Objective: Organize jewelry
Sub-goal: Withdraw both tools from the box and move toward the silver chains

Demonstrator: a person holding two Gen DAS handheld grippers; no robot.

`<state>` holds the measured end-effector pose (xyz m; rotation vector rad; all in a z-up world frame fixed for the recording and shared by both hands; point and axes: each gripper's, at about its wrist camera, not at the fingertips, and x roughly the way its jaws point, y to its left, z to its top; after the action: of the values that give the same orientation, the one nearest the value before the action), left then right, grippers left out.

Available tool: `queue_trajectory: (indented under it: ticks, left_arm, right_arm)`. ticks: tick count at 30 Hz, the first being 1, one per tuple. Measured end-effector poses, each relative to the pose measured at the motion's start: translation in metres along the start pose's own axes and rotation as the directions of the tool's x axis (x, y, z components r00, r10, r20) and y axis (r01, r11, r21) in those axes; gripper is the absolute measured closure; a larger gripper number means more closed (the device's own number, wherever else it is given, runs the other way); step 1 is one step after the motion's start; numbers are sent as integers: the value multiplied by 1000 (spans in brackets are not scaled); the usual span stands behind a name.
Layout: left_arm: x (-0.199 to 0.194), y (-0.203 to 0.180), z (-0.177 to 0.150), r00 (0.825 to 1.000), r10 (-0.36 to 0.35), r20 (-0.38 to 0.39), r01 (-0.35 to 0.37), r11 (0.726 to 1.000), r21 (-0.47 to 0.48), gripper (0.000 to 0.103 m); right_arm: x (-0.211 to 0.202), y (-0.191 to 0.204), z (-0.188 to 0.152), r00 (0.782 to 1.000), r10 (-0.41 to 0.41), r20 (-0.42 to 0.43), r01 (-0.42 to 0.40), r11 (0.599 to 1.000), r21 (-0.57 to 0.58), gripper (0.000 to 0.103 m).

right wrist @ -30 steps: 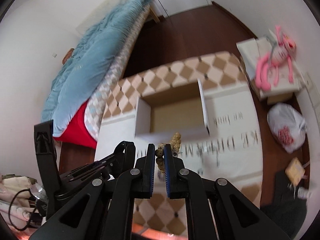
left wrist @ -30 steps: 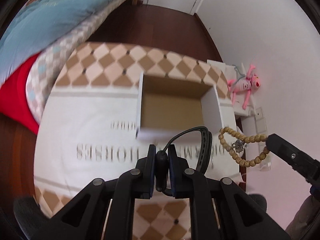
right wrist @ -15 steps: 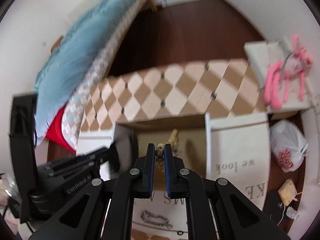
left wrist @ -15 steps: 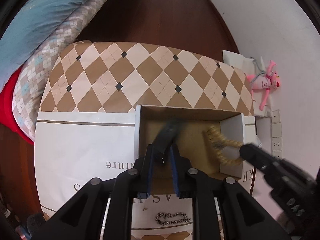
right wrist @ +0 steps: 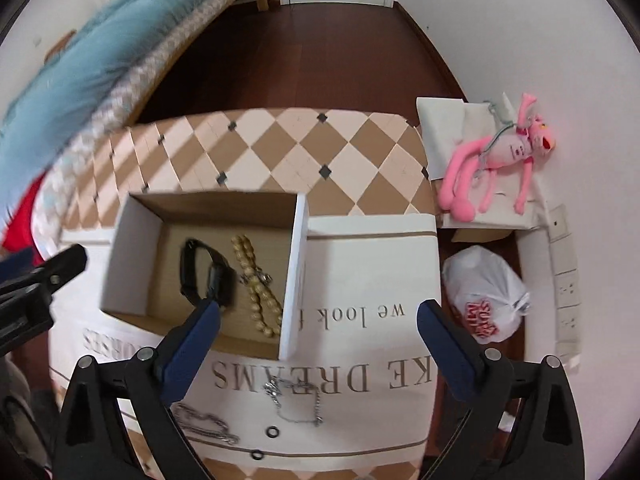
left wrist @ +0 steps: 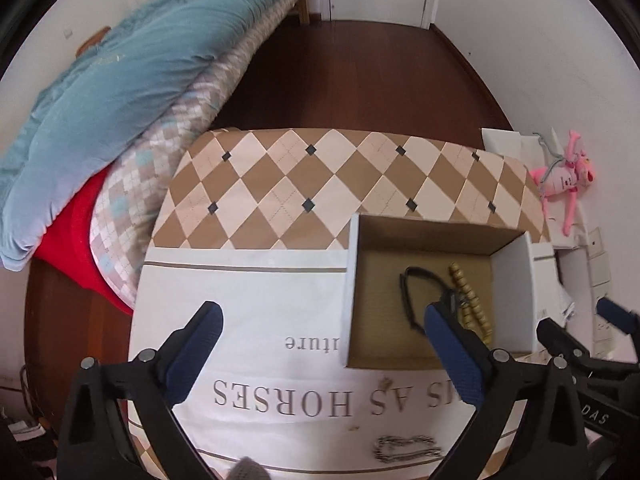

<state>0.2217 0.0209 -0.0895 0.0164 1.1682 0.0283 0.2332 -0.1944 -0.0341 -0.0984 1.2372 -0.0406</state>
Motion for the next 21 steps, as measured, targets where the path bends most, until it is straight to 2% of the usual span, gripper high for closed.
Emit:
queue_trajectory:
  ticks: [5, 10, 15, 21]
  left_arm:
    - [9, 2, -15, 1000, 20, -20, -20, 1000, 11, 0]
    - [1, 3, -21, 1000, 20, -3, -20, 1000, 8, 0]
    - [-20, 5, -25, 999, 8, 37, -8, 1000, 1, 0]
    - [-54, 8, -33, 996, -20, 89, 21, 1000, -9, 0]
  right_arm:
    - [8, 10, -12, 1000, -31, 3, 31, 999, -13, 0]
    - [6, 17, -20, 999, -36, 16, 36, 999, 2, 0]
    - [-13, 22, -25, 998, -34, 48, 34, 999, 15, 0]
    - [-51, 27, -36, 990, -62, 130, 61, 998, 17, 0]
